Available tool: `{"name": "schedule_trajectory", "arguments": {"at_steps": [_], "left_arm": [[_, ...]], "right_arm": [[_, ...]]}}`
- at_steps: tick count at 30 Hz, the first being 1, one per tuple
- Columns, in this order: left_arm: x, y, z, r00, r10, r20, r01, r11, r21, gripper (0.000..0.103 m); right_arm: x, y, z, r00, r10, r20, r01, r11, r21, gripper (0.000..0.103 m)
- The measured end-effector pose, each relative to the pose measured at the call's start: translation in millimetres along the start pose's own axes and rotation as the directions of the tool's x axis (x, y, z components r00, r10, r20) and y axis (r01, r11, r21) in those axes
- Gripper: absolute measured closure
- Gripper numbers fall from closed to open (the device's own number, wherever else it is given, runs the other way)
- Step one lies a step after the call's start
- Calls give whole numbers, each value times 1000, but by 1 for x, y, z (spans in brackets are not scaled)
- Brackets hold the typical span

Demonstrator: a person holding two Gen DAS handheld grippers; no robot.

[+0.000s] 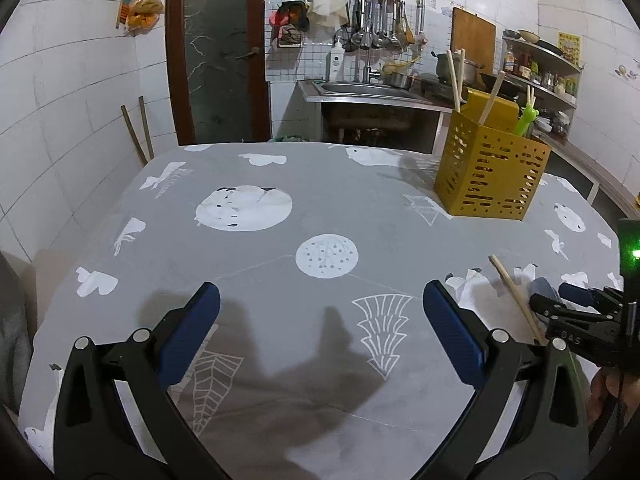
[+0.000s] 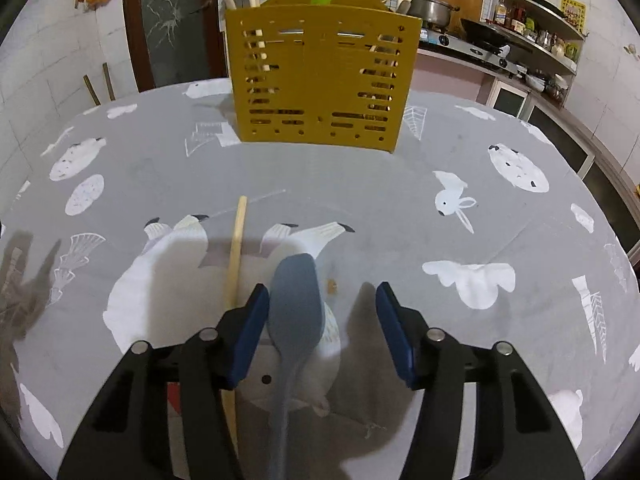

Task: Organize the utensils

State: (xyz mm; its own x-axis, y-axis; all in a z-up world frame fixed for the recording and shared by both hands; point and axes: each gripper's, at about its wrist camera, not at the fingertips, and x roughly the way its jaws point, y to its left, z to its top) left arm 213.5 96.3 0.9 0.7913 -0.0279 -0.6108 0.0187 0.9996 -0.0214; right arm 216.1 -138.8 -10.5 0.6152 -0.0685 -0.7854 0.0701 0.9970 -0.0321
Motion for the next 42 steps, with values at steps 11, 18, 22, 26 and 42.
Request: {"name": "schedule_trajectory", "arguments": {"at_steps": [11,18,22,26,42], "left_arm": [[-1,-18,0,1000,-8,-18,8,1000,18,5],[-1,-36,2,999,-32,-30,32,999,15,5],[2,-56,4,998,-43,-36,44,999,30,5],[10,-78,5,996,-62,-57,64,998,25,5],[63,-168,10,977,-125,-175,118,992,-48,5]], "right_arm": [[5,0,4,999,6,-35,-5,1000,15,57],[5,-18,6,994,104,-36,-102,993,65,70],[4,-37,6,990,137,-33,-134,987,87,70],[3,-66,6,990,137,-27,-134,986,101,70],[6,-164,10,989,145,33,-148,984,104,70]]}}
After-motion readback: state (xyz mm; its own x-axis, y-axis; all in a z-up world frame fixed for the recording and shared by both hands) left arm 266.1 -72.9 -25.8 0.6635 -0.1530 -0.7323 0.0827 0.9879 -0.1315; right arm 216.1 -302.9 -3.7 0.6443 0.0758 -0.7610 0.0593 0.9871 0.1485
